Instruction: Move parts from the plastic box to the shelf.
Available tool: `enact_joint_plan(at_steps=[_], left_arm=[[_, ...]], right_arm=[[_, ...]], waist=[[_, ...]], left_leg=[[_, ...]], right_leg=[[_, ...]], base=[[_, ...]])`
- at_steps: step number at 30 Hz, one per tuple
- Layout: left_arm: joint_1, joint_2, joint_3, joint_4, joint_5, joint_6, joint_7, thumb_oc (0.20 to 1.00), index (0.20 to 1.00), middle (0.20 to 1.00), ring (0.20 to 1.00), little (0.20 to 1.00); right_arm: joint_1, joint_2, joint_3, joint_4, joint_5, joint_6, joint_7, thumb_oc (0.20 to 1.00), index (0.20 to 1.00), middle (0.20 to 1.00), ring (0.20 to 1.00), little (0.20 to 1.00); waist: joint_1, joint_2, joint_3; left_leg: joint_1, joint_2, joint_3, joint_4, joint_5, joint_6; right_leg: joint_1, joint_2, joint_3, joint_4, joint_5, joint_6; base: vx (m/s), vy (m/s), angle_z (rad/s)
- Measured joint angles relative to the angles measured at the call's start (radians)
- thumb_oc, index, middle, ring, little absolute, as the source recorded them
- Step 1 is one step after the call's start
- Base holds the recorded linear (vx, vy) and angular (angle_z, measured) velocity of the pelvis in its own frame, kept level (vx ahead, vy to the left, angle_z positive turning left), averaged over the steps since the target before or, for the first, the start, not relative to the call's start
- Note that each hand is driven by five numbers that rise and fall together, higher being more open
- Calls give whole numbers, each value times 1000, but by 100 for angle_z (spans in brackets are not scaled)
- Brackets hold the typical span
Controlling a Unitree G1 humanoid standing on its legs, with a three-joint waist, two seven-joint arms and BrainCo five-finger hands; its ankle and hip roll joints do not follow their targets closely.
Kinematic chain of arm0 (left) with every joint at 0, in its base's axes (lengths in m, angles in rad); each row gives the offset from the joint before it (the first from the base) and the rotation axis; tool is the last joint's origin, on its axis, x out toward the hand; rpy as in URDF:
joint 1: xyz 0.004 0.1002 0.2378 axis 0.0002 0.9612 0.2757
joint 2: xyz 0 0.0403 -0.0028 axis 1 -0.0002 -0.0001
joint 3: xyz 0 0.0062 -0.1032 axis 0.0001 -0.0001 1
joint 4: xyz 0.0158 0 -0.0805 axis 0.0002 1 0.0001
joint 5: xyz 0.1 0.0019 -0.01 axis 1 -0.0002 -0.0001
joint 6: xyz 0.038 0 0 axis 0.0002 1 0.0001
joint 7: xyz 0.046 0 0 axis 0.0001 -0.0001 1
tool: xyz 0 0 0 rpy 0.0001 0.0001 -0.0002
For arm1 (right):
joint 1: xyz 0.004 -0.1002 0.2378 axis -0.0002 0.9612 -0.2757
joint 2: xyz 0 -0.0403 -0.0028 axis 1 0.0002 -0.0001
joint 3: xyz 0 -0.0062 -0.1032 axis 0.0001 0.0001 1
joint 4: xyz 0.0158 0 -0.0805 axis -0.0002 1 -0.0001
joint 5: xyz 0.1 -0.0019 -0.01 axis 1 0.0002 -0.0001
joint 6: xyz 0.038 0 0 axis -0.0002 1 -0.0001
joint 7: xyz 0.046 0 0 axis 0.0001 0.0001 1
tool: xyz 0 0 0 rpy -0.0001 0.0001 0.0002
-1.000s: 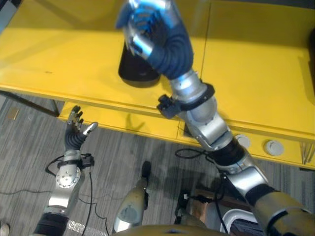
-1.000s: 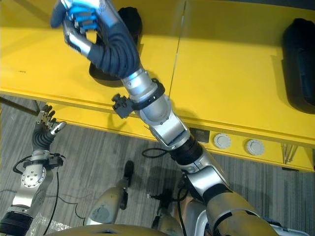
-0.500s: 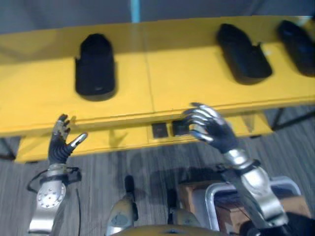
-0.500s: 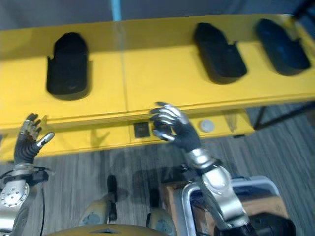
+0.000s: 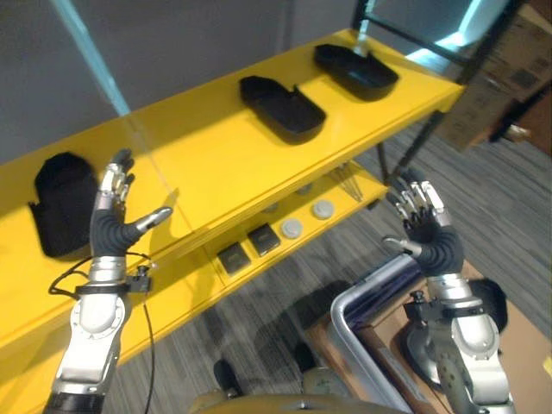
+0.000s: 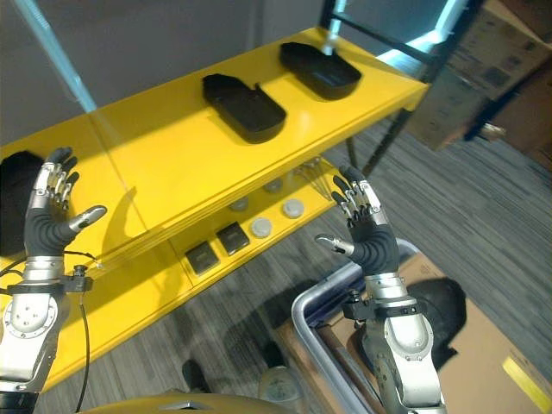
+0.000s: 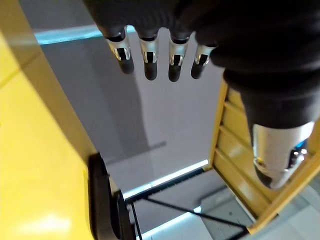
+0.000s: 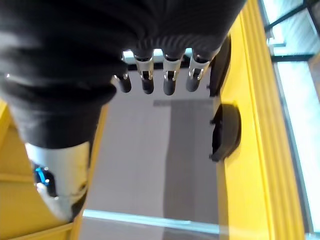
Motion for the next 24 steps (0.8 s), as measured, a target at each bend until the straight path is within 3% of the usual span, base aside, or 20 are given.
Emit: enact_joint_plan(at_steps=[1, 2, 3, 4, 5, 10, 12, 13, 14, 15, 16, 17, 18, 19, 21, 22, 24], left_arm=[[-4, 1, -2, 5, 3, 0, 0, 1000, 1000, 1000, 1000, 1000], [-9, 1, -1, 14, 2, 1, 0, 1000, 1000, 1000, 1000, 1000], [-12, -4, -5, 40, 2, 3, 0, 1000, 1000, 1000, 1000, 1000], [-11, -8, -14, 58, 1, 11, 0, 1000, 1000, 1000, 1000, 1000], [-16, -7, -30, 64, 0, 13, -2, 1000, 1000, 1000, 1000, 1000], [-10, -61, -29, 87, -17, 21, -23, 1000, 1000, 1000, 1000, 1000], [-13, -72, -28, 127, -38, 25, -23, 1000, 1000, 1000, 1000, 1000], [-6, -69, -15, 131, -46, 32, -21, 1000, 1000, 1000, 1000, 1000], [21, -68, 30, 124, -52, 31, -13, 1000, 1000, 1000, 1000, 1000], [13, -66, 42, 135, -53, 31, -6, 1000, 1000, 1000, 1000, 1000], [-5, -85, 34, 124, -53, 26, 0, 1000, 1000, 1000, 1000, 1000], [-19, -95, 30, 126, -54, 24, 0, 1000, 1000, 1000, 1000, 1000], [-33, -116, 29, 130, -54, 23, 1, 1000, 1000, 1000, 1000, 1000], [-54, -125, 20, 140, -54, 17, 0, 1000, 1000, 1000, 1000, 1000], [-80, -118, -6, 161, -54, 12, -7, 1000, 1000, 1000, 1000, 1000], [-89, -114, -7, 159, -53, 9, -13, 1000, 1000, 1000, 1000, 1000], [-96, -79, 3, 157, -52, 10, -13, 1000, 1000, 1000, 1000, 1000]], right_arm=[[-10, -1, 0, 11, -18, -1, -19, 1000, 1000, 1000, 1000, 1000], [-31, -1, 0, 31, -50, -1, -40, 1000, 1000, 1000, 1000, 1000], [-44, 1, 0, 48, -74, 0, -62, 1000, 1000, 1000, 1000, 1000], [-42, 0, -2, 53, -87, -1, -75, 1000, 1000, 1000, 1000, 1000], [-21, 0, -15, 54, -94, -11, -99, 1000, 1000, 1000, 1000, 1000], [56, 9, -46, 71, -129, -14, -116, 1000, 1000, 1000, 1000, 1000], [35, 13, -40, 106, -150, -13, -118, 1000, 1000, 1000, 1000, 1000], [18, 15, -38, 113, -161, -13, -122, 1000, 1000, 1000, 1000, 1000], [-30, 18, -19, 138, -170, -9, -123, 1000, 1000, 1000, 1000, 1000], [-54, 6, -28, 136, -172, -19, -137, 1000, 1000, 1000, 1000, 1000], [-104, -54, -27, 147, -170, -23, -163, 1000, 1000, 1000, 1000, 1000], [-101, -92, -17, 143, -172, -19, -162, 1000, 1000, 1000, 1000, 1000], [-89, -101, -17, 143, -174, -17, -160, 1000, 1000, 1000, 1000, 1000], [-71, -99, -16, 143, -175, -16, -161, 1000, 1000, 1000, 1000, 1000], [-35, -95, -29, 142, -183, -15, -161, 1000, 1000, 1000, 1000, 1000], [-26, -76, -39, 142, -183, -15, -163, 1000, 1000, 1000, 1000, 1000], [-16, -13, -29, 137, -183, -12, -163, 1000, 1000, 1000, 1000, 1000]], waist=[[-14, -2, 1], [-13, -8, 6], [-10, -15, 9], [-12, -12, 8], [-40, -13, 6], [-28, -24, -3], [-11, -48, -12], [17, -73, -15], [75, -107, -18], [109, -118, -25], [105, -71, -28], [109, -57, -25], [101, -33, -26], [90, -23, -36], [64, -17, -41], [46, -27, -37], [44, -79, -8]], left_leg=[[4, 1, 24, 0, -2, -1], [19, 4, 65, 0, -15, -7], [48, 4, 109, 0, -30, -9], [69, 8, 128, -2, -31, -9], [82, 15, 141, -6, -47, -24], [106, 49, 189, 3, -34, -54], [103, 91, 202, 121, -80, -75], [94, 125, 139, 248, -102, -79], [47, 161, 18, 420, -122, -83], [-3, 177, -95, 570, -156, -97], [-82, 85, -423, 653, -258, -150], [-88, 29, -543, 644, -284, -135], [-91, 13, -578, 623, -299, -131], [-83, 13, -550, 573, -308, -115], [-56, 38, -420, 451, -329, -62], [-40, 31, -389, 398, -346, -31], [-48, -10, -366, 372, -313, -4]], right_leg=[[-26, 3, -11, 27, 3, 7], [-59, 2, -71, 54, 2, 25], [-67, -14, -139, 66, 4, 22], [-58, -27, -158, 68, 8, 17], [-50, -14, -163, 64, 2, 15], [-60, 34, -141, 68, -4, 5], [-63, 55, -115, 106, -24, -33], [-72, 89, -67, 131, -6, -68], [-91, 94, -50, 167, 25, -102], [-87, 97, -48, 154, 15, -128], [-80, 140, 10, 124, 25, -93], [-78, 163, 45, 113, 37, -96], [-61, 177, 48, 95, 52, -98], [-57, 184, 53, 77, 59, -100], [-51, 185, 58, 59, 73, -87], [-71, 181, 53, 60, 78, -79], [-96, 148, 80, 45, 98, -38]], base=[[34, 104, -86], [74, 76, -108], [2, -16, -110], [28, -71, -83], [56, -121, -43], [92, -123, -31], [-38, -124, -73], [-68, -67, -176], [-34, 83, -240], [-47, 167, -269], [-55, 178, -218], [-54, 180, -147], [-74, 142, -84], [-109, 165, -32], [-193, 142, -5], [-248, 60, 2], [-253, -36, -15]])
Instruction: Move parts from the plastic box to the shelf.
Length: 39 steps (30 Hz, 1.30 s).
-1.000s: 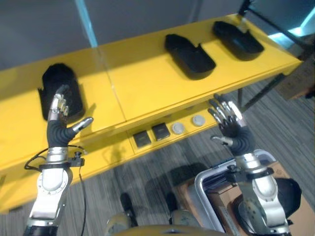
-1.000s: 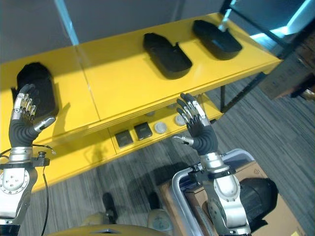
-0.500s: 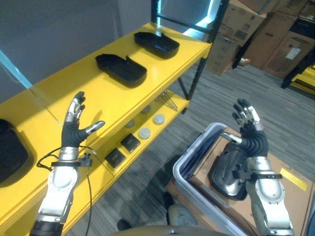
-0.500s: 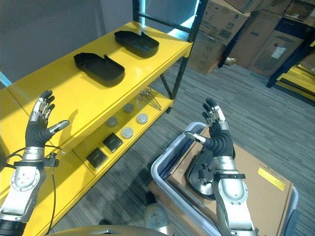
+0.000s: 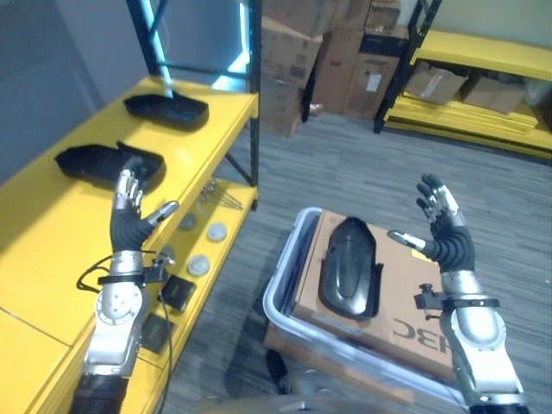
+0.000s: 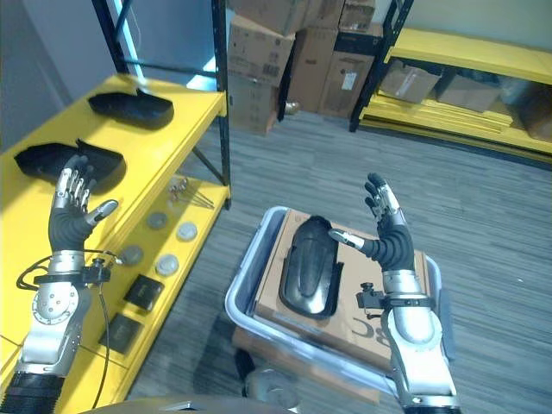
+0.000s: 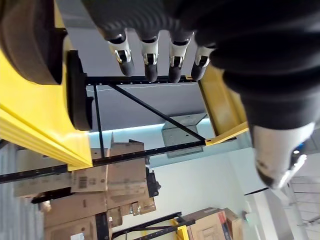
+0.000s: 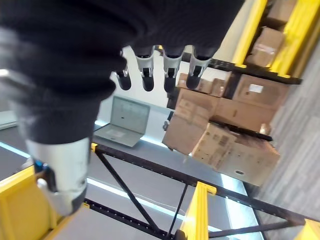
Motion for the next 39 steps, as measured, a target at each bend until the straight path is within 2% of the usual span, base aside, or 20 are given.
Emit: enact_joint_plan(at_steps=[2, 3, 4, 5, 8, 10, 11, 13, 16, 17, 18, 19, 21, 22, 24, 26, 30, 32, 34, 39], left_arm=[[17, 54, 7, 0, 4, 2, 9, 1000, 1000, 1000, 1000, 1000], [26, 77, 11, 1, 4, 4, 14, 1000, 1000, 1000, 1000, 1000], [33, 91, 20, 1, 4, 11, 16, 1000, 1000, 1000, 1000, 1000], [34, 96, 27, 3, 5, 18, 16, 1000, 1000, 1000, 1000, 1000], [33, 81, 32, 27, 5, 21, 14, 1000, 1000, 1000, 1000, 1000], [27, 74, 22, 48, 5, 21, 13, 1000, 1000, 1000, 1000, 1000], [25, 69, 13, 49, 2, 23, 14, 1000, 1000, 1000, 1000, 1000], [37, 71, 4, 49, 3, 28, 12, 1000, 1000, 1000, 1000, 1000], [43, 84, 12, 49, 3, 34, 14, 1000, 1000, 1000, 1000, 1000], [62, 96, 30, 48, 4, 35, 14, 1000, 1000, 1000, 1000, 1000], [65, 95, 33, 48, 3, 36, 14, 1000, 1000, 1000, 1000, 1000], [66, 48, 34, 86, 4, 33, 13, 1000, 1000, 1000, 1000, 1000], [66, 0, 23, 89, 4, 41, 13, 1000, 1000, 1000, 1000, 1000], [66, -46, 13, 94, 3, 45, 12, 1000, 1000, 1000, 1000, 1000], [57, -48, -21, 93, 3, 48, 2, 1000, 1000, 1000, 1000, 1000], [45, -42, -41, 93, 2, 50, -7, 1000, 1000, 1000, 1000, 1000], [32, -46, -89, 93, 1, 53, -11, 1000, 1000, 1000, 1000, 1000], [32, -45, -89, 93, -1, 54, -15, 1000, 1000, 1000, 1000, 1000], [32, -42, -90, 92, -1, 54, -22, 1000, 1000, 1000, 1000, 1000], [41, 37, -99, 78, -4, 54, -46, 1000, 1000, 1000, 1000, 1000]], right_arm=[[18, 44, 30, 1, 1, 9, 1, 1000, 1000, 1000, 1000, 1000], [21, 59, 48, 2, 1, 13, 2, 1000, 1000, 1000, 1000, 1000], [23, 74, 63, 2, 0, 15, 5, 1000, 1000, 1000, 1000, 1000], [22, 76, 74, 1, 0, 17, 7, 1000, 1000, 1000, 1000, 1000], [23, 75, 75, 2, -2, 18, 12, 1000, 1000, 1000, 1000, 1000], [21, 74, 69, 2, -7, 18, 11, 1000, 1000, 1000, 1000, 1000], [0, 68, 70, 1, -21, 19, 9, 1000, 1000, 1000, 1000, 1000], [-27, 64, 72, 6, -26, 20, 9, 1000, 1000, 1000, 1000, 1000], [-62, 61, 77, 3, -44, 20, 9, 1000, 1000, 1000, 1000, 1000], [-69, 66, 94, 7, -59, 21, 8, 1000, 1000, 1000, 1000, 1000], [-70, 67, 95, 7, -59, 21, 8, 1000, 1000, 1000, 1000, 1000], [-78, 41, 85, 57, -59, 18, 2, 1000, 1000, 1000, 1000, 1000], [-67, 4, 87, 105, -59, 46, -11, 1000, 1000, 1000, 1000, 1000], [-27, -26, 84, 134, -60, 61, -13, 1000, 1000, 1000, 1000, 1000], [20, -33, 71, 142, -62, 62, -17, 1000, 1000, 1000, 1000, 1000], [21, -34, 68, 159, -94, 62, -23, 1000, 1000, 1000, 1000, 1000], [15, -46, 74, 161, -153, 76, -57, 1000, 1000, 1000, 1000, 1000], [-1, -77, 83, 163, -183, 79, -63, 1000, 1000, 1000, 1000, 1000], [-29, -94, 83, 184, -222, 79, -69, 1000, 1000, 1000, 1000, 1000], [-116, -93, 93, 296, -257, 95, -141, 1000, 1000, 1000, 1000, 1000]], waist=[[11, -54, 23], [13, -75, 29], [15, -89, 34], [14, -86, 48], [28, -82, 54], [50, -77, 58], [63, -59, 69], [99, -34, 83], [117, -36, 80], [137, -64, 62], [142, -65, 60], [132, -26, 52], [112, 6, 44], [96, 30, 32], [81, 32, 32], [74, 41, 33], [92, 64, 32], [117, 69, 29], [119, 82, 22], [154, 61, 32]], left_leg=[[-23, -20, 41, 10, 16, 12], [-38, -22, 61, 27, 13, 15], [-67, -13, 77, 58, 2, 31], [-80, 1, 90, 74, 1, 42], [-69, 25, 120, 73, 7, 52], [-60, 44, 120, 70, 16, 55], [-75, 73, 131, 71, 37, 60], [-62, 99, 158, 40, 59, 39], [-35, 124, 210, 5, 99, 7], [20, 128, 272, -50, 132, -43], [27, 131, 280, -58, 137, -52], [28, 188, 299, -70, 153, -83], [37, 200, 235, -120, 175, -99], [49, 230, 218, -158, 205, -107], [54, 249, 211, -169, 233, -76], [43, 258, 190, -177, 252, -64], [12, 228, 127, -183, 262, -56], [-11, 194, 89, -180, 236, -71], [-33, 167, 60, -183, 224, -78], [-84, 110, 24, -197, 252, -63]], right_leg=[[-20, -12, 41, -29, 23, 44], [-35, -14, 57, -35, 16, 55], [-47, -18, 57, -43, -7, 85], [-47, -25, 48, -54, -27, 104], [-39, -31, 13, -23, -34, 108], [8, -75, -6, 17, -41, 113], [25, -131, -31, 111, -56, 113], [37, -194, -82, 139, -82, 127], [84, -271, -131, 99, -89, 112], [102, -285, -202, 43, -17, 107], [102, -283, -214, 33, -28, 107], [112, -230, -243, -17, -55, 87], [106, -179, -239, -23, -42, 66], [100, -133, -243, -4, -54, 39], [97, -110, -254, 26, -73, 15], [60, -93, -264, 81, -99, -6], [23, -122, -298, 148, -136, -17], [9, -150, -296, 169, -145, -7], [13, -174, -295, 153, -145, 7], [13, -211, -276, 79, -114, 40]], base=[[-206, -23, -42], [-167, -4, -59], [-146, -15, -53], [-158, -44, -52], [-156, -62, -38], [-281, -131, -4], [-298, -189, -9], [-171, -194, -49], [-104, -278, -74], [-35, -320, -110], [6, -333, -134], [40, -213, -63], [33, -354, -47], [30, -224, -18], [-32, -116, 6], [-57, -139, 14], [-11, -17, 34], [31, 59, 24], [38, 75, 34], [-7, 56, 28]])
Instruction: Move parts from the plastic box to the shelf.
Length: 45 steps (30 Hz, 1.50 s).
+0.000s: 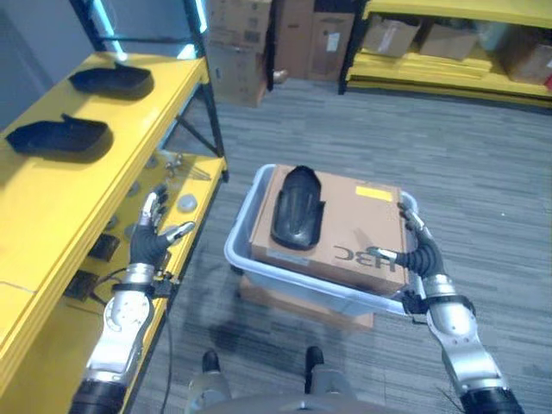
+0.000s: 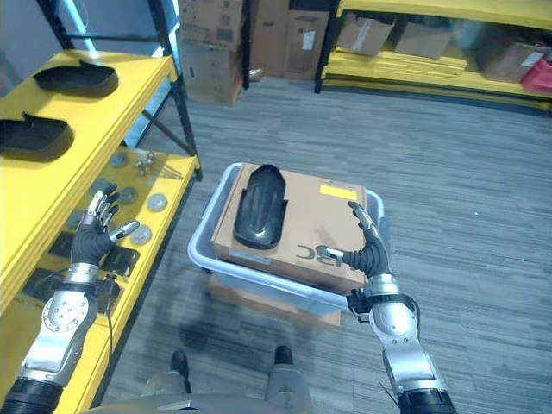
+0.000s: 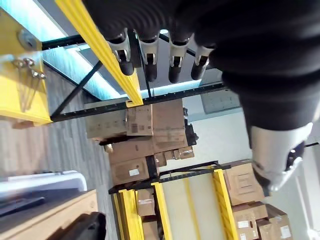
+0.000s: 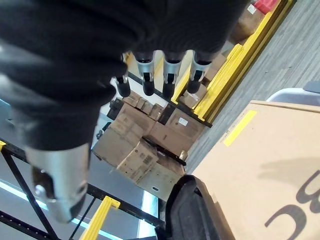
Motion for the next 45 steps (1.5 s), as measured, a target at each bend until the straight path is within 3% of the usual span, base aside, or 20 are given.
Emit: enact_joint_plan(at_steps=[5, 8, 13, 18, 23, 24, 25, 35, 45], left_arm=[[6, 20, -1, -1, -21, 2, -3, 1000, 1000, 1000, 1000, 1000], [-21, 23, -46, 9, -38, 2, -2, 1000, 1000, 1000, 1000, 1000], [-85, 23, -122, 10, -64, -1, 5, 1000, 1000, 1000, 1000, 1000], [-109, 38, -138, 23, -73, -6, 21, 1000, 1000, 1000, 1000, 1000], [-131, 36, -135, 38, -85, -6, 41, 1000, 1000, 1000, 1000, 1000], [-131, 36, -135, 38, -85, -6, 41, 1000, 1000, 1000, 1000, 1000], [-131, 36, -134, 38, -86, -6, 44, 1000, 1000, 1000, 1000, 1000], [-107, 37, -132, 38, -93, -4, 53, 1000, 1000, 1000, 1000, 1000], [-107, 39, -69, 37, -90, 18, 35, 1000, 1000, 1000, 1000, 1000]], right_arm=[[-145, 24, 19, 87, -31, 15, -78, 1000, 1000, 1000, 1000, 1000], [-301, 20, 43, 184, -78, 40, -156, 1000, 1000, 1000, 1000, 1000], [-456, 2, 76, 349, -78, 73, -229, 1000, 1000, 1000, 1000, 1000], [-493, -19, 128, 501, -77, 91, -244, 1000, 1000, 1000, 1000, 1000], [-495, 23, 151, 581, -95, 143, -267, 1000, 1000, 1000, 1000, 1000], [-498, 29, 152, 587, -100, 152, -271, 746, 746, 746, 746, 746], [-512, 35, 153, 617, -109, 155, -272, 200, 200, 200, 200, 200], [-588, 23, 151, 726, -93, 192, -300, 200, 200, 200, 200, 200], [-340, 12, 62, 583, -141, 223, -259, 200, 200, 200, 200, 200]], waist=[[23, -31, 43], [36, -27, 82], [84, 8, 135], [92, 13, 145], [87, 13, 149], [86, 14, 149], [81, 14, 149], [78, 14, 149], [56, 6, 123]], left_leg=[[-53, -16, -3, -48, 57, 9], [-113, -21, -19, -97, 103, 8], [-156, -26, -58, -117, 127, -1], [-164, -32, -62, -117, 127, -1], [-162, -32, -62, -118, 127, -1], [-161, -32, -63, -118, 127, -1], [-161, -32, -65, -118, 127, -1], [-143, -32, -66, -117, 128, -2], [-51, -34, -60, -148, 125, -6]], right_leg=[[-17, -8, 1, -114, 95, 18], [-38, -8, -26, -207, 153, 24], [-43, -8, -70, -253, 170, 20], [-36, -13, -86, -257, 166, 25], [-21, -13, -97, -272, 160, 33], [-19, -13, -99, -273, 159, 34], [-16, -13, -103, -273, 158, 35], [-2, -14, -102, -269, 158, 35], [76, -16, -104, -265, 148, 35]], base=[[-82, 10, 6], [-65, 8, 18], [2, 9, 21], [11, 6, 10], [7, 0, 4], [-2, 2, 7], [-1, 2, 6], [0, 0, 0], [29, -7, 0]])
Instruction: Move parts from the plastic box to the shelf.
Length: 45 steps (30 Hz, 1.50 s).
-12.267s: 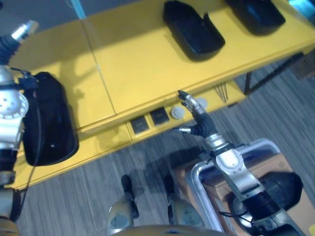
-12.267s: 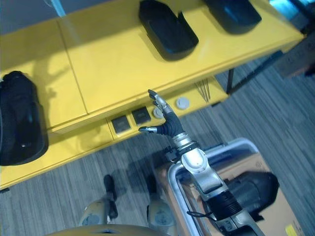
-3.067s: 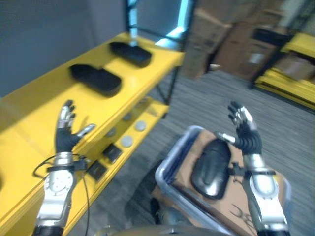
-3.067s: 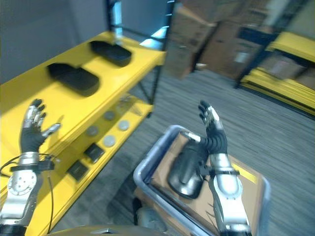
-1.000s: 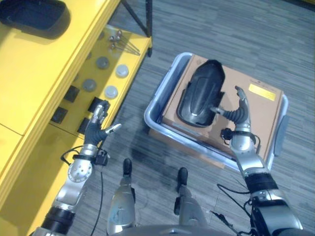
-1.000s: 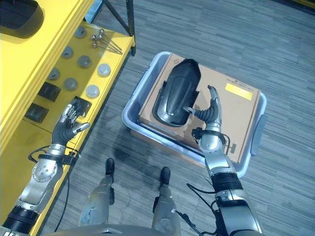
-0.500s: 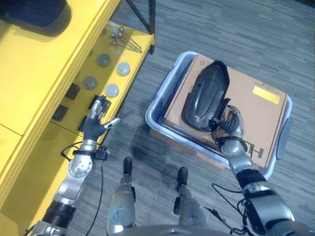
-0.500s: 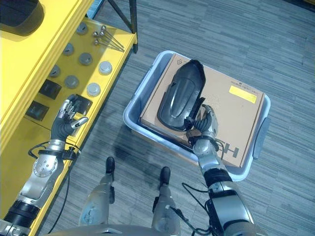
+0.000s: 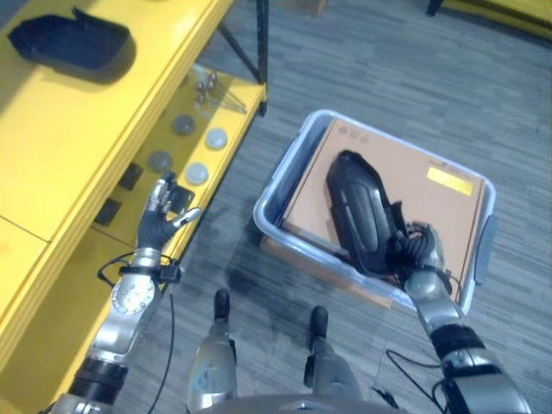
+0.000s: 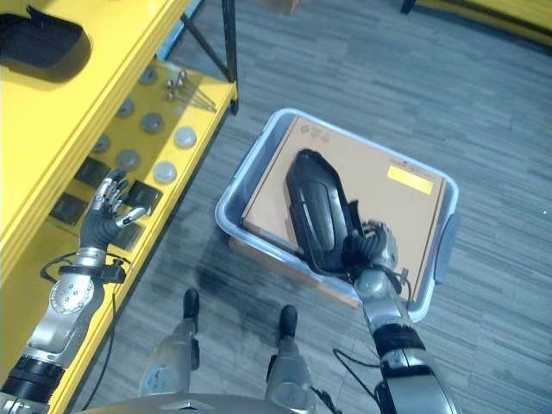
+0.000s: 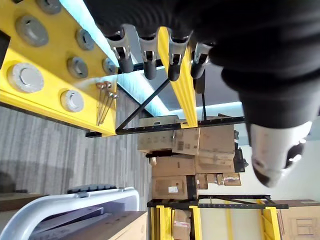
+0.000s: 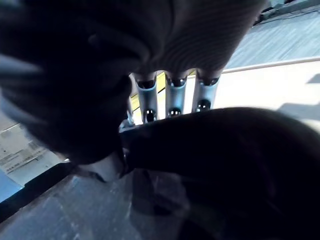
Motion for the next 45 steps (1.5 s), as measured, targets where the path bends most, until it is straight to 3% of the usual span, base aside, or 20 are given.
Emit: enact_joint_plan(at_steps=[10, 18, 22, 25, 29, 35, 45], left_arm=[[21, 9, 14, 1, 40, 47, -62, 1000, 1000, 1000, 1000, 1000], [11, -51, -63, 55, -1, 96, -101, 1000, 1000, 1000, 1000, 1000], [1, -77, -195, 130, -122, 150, -167, 1000, 1000, 1000, 1000, 1000], [-5, -84, -237, 136, -157, 175, -187, 1000, 1000, 1000, 1000, 1000], [-29, -130, -304, 171, -261, 203, -193, 1000, 1000, 1000, 1000, 1000], [-51, -150, -356, 176, -414, 242, -196, 1000, 1000, 1000, 1000, 1000], [-133, -178, -403, 177, -586, 266, -221, 1000, 1000, 1000, 1000, 1000]], right_arm=[[125, -89, -88, -155, -155, 7, -2, 200, 200, 200, 200, 200], [162, -218, -86, -405, -447, 14, -6, 200, 200, 200, 200, 200], [156, -230, -84, -524, -534, 15, -13, 200, 200, 200, 200, 200], [155, -229, -81, -549, -565, 14, -15, 200, 200, 200, 200, 200], [153, -228, -61, -648, -596, 14, -56, 200, 200, 200, 200, 200], [122, -228, -1, -704, -606, 24, -94, 200, 200, 200, 200, 200], [55, -205, 138, -763, -624, 15, -98, 200, 200, 200, 200, 200]], waist=[[-41, -43, -96], [-93, -71, -171], [-124, -71, -215], [-144, -73, -230], [-153, -43, -266], [-163, -20, -285], [-168, -30, -286]], left_leg=[[156, 0, 39, -24, -25, -6], [287, 5, 122, -25, -65, -8], [330, 11, 166, -30, -76, -13], [344, 18, 174, -32, -80, -10], [367, 20, 200, -33, -90, -17], [379, 22, 213, -33, -91, -15], [379, 26, 219, -32, -92, -16]], right_leg=[[123, -1, 27, -7, -19, -1], [192, 2, 104, -6, -25, 7], [211, 8, 138, -7, -25, 6], [215, 13, 141, -7, -26, 3], [220, 14, 159, -6, -25, 4], [220, 17, 166, -6, -25, 3], [219, 22, 166, -3, -23, 1]], base=[[44, 14, -9], [25, 13, -30], [27, 18, -31], [24, 16, -10], [4, 10, -17], [-11, 17, -5], [-3, 2, -1]])
